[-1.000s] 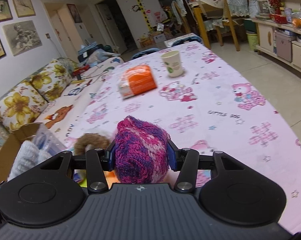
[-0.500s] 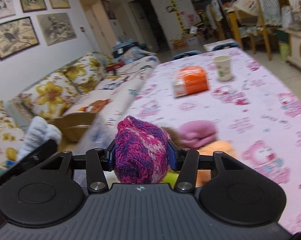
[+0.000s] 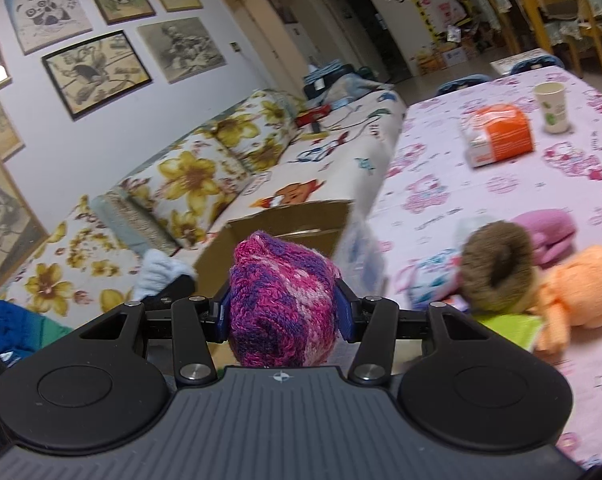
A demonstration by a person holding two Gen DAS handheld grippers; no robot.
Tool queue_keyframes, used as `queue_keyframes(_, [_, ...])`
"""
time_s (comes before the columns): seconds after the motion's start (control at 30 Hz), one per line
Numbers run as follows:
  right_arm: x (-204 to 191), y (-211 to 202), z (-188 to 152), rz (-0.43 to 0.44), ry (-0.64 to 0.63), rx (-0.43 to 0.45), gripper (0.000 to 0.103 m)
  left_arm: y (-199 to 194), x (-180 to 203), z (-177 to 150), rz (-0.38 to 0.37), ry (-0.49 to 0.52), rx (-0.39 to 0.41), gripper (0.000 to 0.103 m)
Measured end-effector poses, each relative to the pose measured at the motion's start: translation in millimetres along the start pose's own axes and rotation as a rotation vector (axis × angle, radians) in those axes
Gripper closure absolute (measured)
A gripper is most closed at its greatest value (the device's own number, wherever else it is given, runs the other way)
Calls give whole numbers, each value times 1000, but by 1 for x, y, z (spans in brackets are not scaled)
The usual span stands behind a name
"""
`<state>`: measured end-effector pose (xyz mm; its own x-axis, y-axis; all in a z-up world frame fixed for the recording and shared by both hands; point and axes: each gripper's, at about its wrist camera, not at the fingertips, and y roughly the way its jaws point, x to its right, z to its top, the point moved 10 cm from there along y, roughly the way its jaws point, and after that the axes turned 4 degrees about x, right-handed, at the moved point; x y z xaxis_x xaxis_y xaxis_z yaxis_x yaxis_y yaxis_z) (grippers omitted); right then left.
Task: Organize soft objects
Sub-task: 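Carry purple ball and blue slipper into cardboard box and release both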
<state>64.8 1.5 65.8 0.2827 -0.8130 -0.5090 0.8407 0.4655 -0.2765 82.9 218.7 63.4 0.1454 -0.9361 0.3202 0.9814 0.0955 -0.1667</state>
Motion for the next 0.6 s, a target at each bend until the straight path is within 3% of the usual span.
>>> queue_keyframes(0.3, [-21,13,-16,66,-30,-65,38,5,-35,0,110,-30,-31,55])
queue_keyframes(0.43, [-23,15,-25,70,-49,-93,26,7,-46,-3,152,-34,-51,50])
queue_keyframes(0.53, [-21,9,-22,73,-43,-85,13,7,-49,-2,168,-37,-52,35])
queue_keyframes(0.6, [-20,0,-15,73,-49,-56,7,4,-45,0,163,-21,-39,21])
